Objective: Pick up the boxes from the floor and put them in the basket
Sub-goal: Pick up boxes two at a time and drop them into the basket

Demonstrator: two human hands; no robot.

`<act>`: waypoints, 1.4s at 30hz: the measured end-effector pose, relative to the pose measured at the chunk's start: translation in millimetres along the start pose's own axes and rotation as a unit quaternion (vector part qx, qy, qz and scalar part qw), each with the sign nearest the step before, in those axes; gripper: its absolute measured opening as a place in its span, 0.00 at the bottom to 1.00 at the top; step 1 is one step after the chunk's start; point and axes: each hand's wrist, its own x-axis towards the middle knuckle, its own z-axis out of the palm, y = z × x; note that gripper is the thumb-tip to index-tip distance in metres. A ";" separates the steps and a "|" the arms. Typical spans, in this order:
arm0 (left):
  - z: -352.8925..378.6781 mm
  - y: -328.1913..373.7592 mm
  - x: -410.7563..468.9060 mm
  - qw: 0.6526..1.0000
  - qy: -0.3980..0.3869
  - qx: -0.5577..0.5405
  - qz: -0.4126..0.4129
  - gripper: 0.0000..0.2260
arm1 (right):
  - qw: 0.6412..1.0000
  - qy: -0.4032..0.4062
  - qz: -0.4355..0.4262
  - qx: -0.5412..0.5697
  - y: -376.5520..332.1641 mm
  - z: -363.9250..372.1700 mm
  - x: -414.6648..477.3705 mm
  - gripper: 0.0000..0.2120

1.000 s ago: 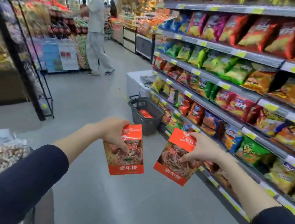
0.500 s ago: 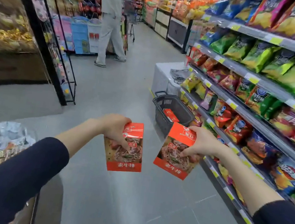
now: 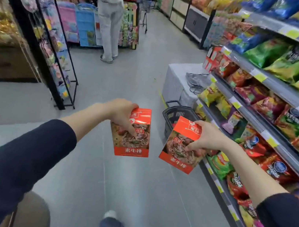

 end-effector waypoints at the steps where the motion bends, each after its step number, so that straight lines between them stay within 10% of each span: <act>1: -7.2 -11.4 21.5 1.000 0.000 0.008 0.007 0.38 | 1.000 0.001 0.005 0.008 -1.3 -2.1 20.1 0.42; 14: -95.2 -97.2 291.2 0.987 -0.035 0.092 0.129 0.39 | 0.985 0.061 0.144 0.073 28.0 -47.1 215.0 0.46; 42: -32.3 -34.4 803.9 0.917 -0.149 0.137 0.343 0.44 | 0.902 0.099 0.402 0.121 238.2 -51.2 504.6 0.41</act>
